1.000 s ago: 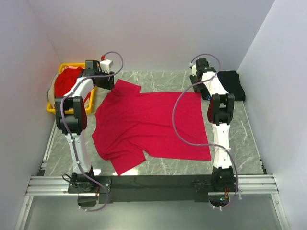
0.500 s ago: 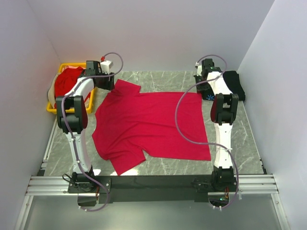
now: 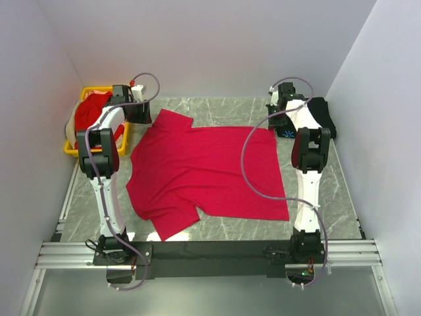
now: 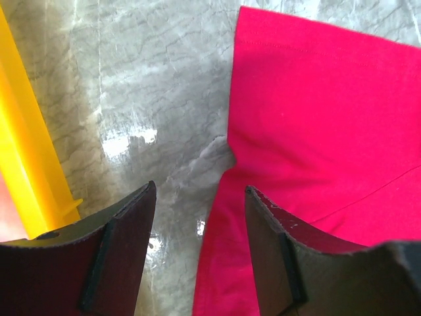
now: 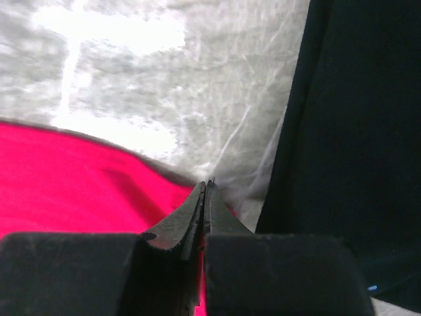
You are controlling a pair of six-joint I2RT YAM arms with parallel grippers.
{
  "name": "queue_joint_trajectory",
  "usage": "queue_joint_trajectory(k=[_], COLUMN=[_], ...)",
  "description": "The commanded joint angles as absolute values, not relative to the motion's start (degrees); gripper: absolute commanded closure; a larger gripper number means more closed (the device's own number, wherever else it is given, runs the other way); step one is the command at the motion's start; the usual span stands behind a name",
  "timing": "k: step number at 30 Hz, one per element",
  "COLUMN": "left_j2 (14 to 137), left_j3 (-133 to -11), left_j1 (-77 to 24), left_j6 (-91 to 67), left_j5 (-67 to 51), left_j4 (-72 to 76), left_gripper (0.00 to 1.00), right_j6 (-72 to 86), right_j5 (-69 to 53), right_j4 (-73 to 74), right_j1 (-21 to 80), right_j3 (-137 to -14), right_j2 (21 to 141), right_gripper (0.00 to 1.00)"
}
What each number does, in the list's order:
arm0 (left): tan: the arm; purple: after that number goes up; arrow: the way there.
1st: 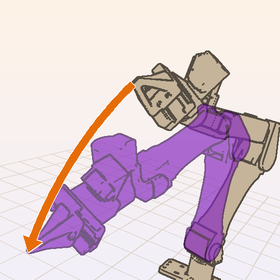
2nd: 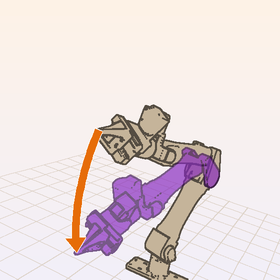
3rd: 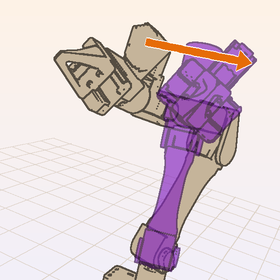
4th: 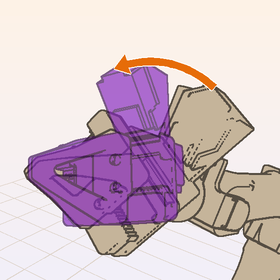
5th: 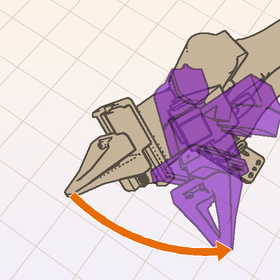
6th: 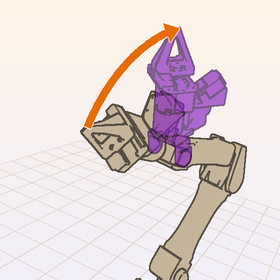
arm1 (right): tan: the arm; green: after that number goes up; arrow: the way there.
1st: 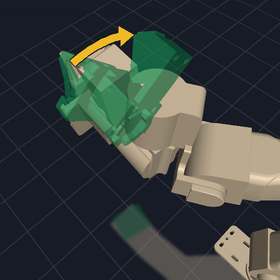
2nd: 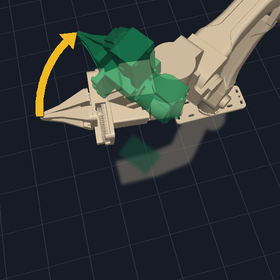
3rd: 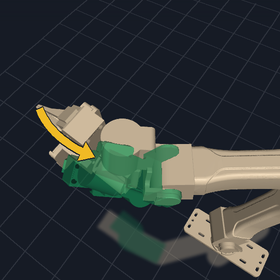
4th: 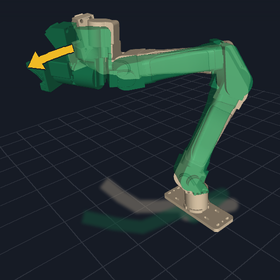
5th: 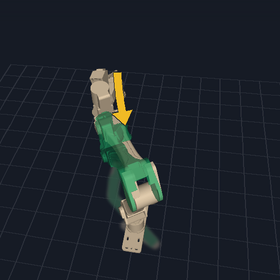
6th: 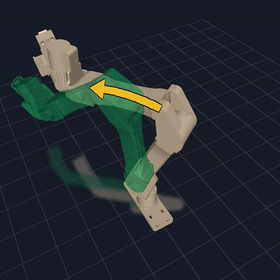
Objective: Fold and stack the t-shirts
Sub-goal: Flatten the tshirt out
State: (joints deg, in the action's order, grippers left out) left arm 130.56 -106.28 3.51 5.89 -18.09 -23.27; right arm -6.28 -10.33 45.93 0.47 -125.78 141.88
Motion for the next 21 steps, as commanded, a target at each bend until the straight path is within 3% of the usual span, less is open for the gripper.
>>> queue_joint_trajectory(k=[1, 12, 13, 19, 21], left_j2=[131.5, 132.6, 132.5, 131.7, 131.7], left_j3=[-109.2, -109.7, -109.4, -108.8, -108.8], left_j1=[3.3, 3.3, 3.3, 3.4, 3.4], left_j6=[4.1, 3.2, 3.2, 3.4, 3.4], left_j5=[-19.4, -22.3, -22.4, -22.8, -22.9], left_j4=[-23.3, -22.7, -22.6, -22.6, -22.5], left_gripper=[0.39, 0.41, 0.41, 0.41, 0.41], right_j6=[-4.0, -4.3, -4.2, -2.6, -2.5], right_j5=[-12.7, -14.3, -13.5, -10.8, -9.5], right_j4=[41.1, 45.7, 46.1, 47.0, 47.5], right_j1=[0.4, 0.3, 0.4, 0.3, 0.3], right_j3=[-125.4, -129.7, -130.1, -130.1, -130.2], right_j2=[134.6, 136.4, 136.9, 139.8, 140.4], right_gripper=[1.00, 1.00, 0.85, 0.55, 0.52])
